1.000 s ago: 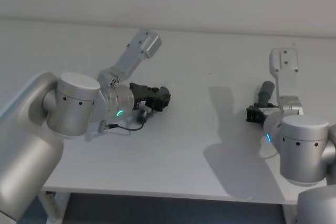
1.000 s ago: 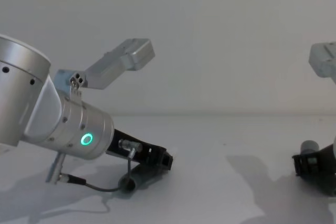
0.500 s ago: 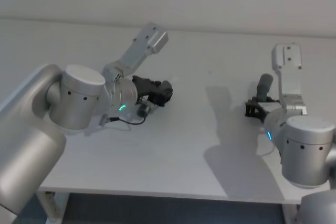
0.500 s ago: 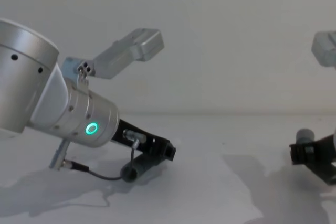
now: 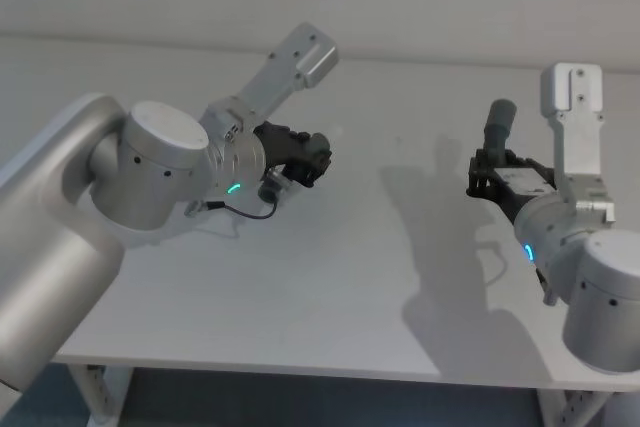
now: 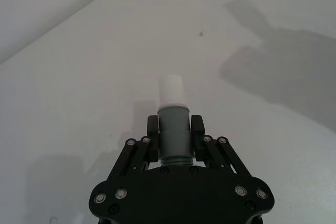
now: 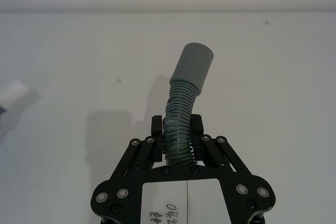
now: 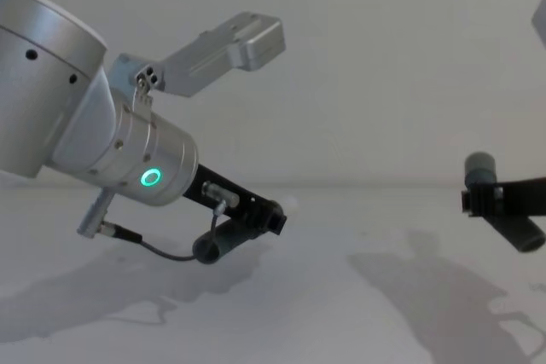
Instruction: Use both hands to pick up one end of the pipe from the table, align the ends, and insert them.
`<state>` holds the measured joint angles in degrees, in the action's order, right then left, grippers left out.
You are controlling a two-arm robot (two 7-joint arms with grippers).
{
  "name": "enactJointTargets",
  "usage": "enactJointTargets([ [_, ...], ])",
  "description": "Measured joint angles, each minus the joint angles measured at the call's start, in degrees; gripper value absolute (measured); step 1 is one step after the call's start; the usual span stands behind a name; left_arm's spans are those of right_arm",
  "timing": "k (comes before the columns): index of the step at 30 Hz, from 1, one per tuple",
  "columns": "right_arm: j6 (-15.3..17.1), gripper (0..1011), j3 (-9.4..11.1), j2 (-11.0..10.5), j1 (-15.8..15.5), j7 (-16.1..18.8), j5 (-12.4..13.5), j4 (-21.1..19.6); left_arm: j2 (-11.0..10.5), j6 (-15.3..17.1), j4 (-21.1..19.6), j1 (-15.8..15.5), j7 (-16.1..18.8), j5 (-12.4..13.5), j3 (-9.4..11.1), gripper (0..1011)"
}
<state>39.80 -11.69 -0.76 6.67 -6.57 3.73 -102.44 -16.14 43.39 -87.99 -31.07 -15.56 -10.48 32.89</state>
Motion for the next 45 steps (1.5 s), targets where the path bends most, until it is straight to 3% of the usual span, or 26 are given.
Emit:
enactJointTargets([
  [10,-6.15,299,0.27,-5.07,-1.85,7.73,1.50,-1.97,-2.30,-1.93,-0.11,-1.85,-4.98,0.43,1.95,347],
  [19,-11.31,298,0.33,-10.45,-2.91,14.71,2.30,-2.30,-5.57,-4.02,0.25,-4.86,-12.40,1.42,5.22,347],
  [24,-16.02,299,0.06,-14.07,-3.37,18.86,2.34,-1.55,-7.31,-5.03,0.70,-7.05,-16.76,2.34,7.52,347],
  [31,-24.51,299,-0.63,-18.20,-3.73,23.13,1.59,0.42,-9.10,-6.64,1.26,-9.61,-21.86,3.37,10.14,347],
  [33,-28.30,298,-0.97,-19.70,-3.79,24.34,1.02,1.57,-9.63,-7.33,1.43,-10.39,-23.21,3.62,10.95,347],
  [34,-28.30,298,-0.97,-19.70,-3.79,24.34,1.02,1.57,-9.95,-7.96,1.49,-10.81,-24.06,3.78,11.33,347],
  [45,-44.22,299,-2.16,-23.48,-3.45,26.93,-1.75,6.81,-12.34,-13.04,0.83,-12.38,-27.15,5.15,13.23,347],
])
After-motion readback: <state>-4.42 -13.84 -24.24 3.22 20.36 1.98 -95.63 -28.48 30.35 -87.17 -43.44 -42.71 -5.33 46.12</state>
